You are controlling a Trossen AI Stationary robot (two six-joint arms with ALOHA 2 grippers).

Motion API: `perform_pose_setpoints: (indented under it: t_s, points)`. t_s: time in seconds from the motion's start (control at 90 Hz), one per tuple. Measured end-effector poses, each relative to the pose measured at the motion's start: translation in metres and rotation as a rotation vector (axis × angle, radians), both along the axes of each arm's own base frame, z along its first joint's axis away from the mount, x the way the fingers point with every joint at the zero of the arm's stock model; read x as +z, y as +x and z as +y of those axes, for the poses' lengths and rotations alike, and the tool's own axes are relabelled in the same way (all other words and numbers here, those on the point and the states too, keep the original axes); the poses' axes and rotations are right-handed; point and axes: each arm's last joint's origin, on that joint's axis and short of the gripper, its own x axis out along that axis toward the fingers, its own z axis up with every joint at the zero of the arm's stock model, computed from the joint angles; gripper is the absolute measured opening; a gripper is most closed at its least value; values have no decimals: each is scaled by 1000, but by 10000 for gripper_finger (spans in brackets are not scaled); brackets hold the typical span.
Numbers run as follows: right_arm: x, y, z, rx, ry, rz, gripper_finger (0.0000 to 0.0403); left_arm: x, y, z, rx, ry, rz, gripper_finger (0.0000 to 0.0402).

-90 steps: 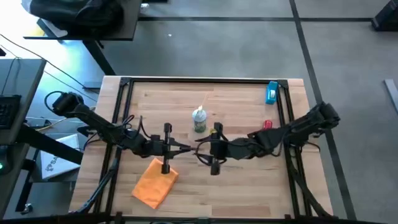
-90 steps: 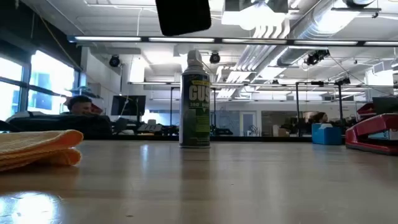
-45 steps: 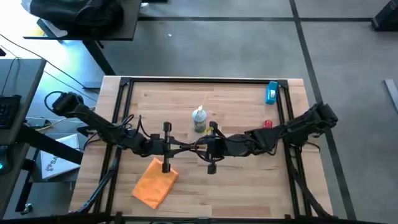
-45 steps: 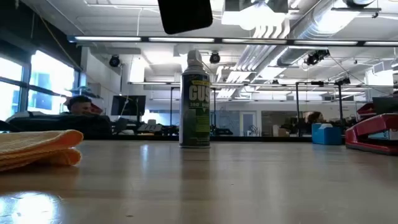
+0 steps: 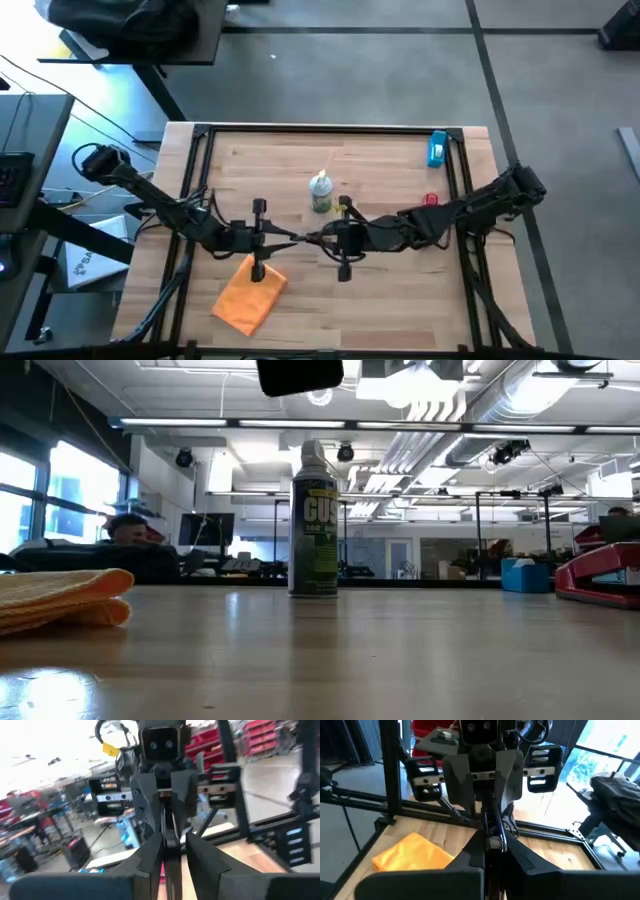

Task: Apply microfiber cloth
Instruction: Wipe the black cellphone using the green microfiber cloth

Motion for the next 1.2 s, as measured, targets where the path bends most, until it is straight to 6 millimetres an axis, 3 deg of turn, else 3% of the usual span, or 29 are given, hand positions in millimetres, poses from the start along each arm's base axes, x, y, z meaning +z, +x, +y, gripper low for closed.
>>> perform_pose_setpoints:
  t_s: [0.211, 0.422, 0.7, 0.856, 0.944, 1.2]
  points:
    - [9, -7, -4, -29, 1, -12, 2, 0, -29, 2, 87, 7, 154, 101]
    - [14, -16, -5, -95, -30, 2, 1, -27, -56, -2, -6, -148, 467, 103]
    - [13, -13, -15, -154, -22, 6, 1, -87, -53, -33, -46, -311, 871, 103]
    - [12, -11, -19, -153, -68, 17, 1, -108, -52, -47, -47, -382, 1004, 104]
    - [12, -11, -21, -149, -102, 23, 1, -113, -50, -52, -34, -384, 1035, 104]
    - [10, -9, -27, -135, -117, 51, 1, -103, -44, -59, -27, -409, 1094, 123]
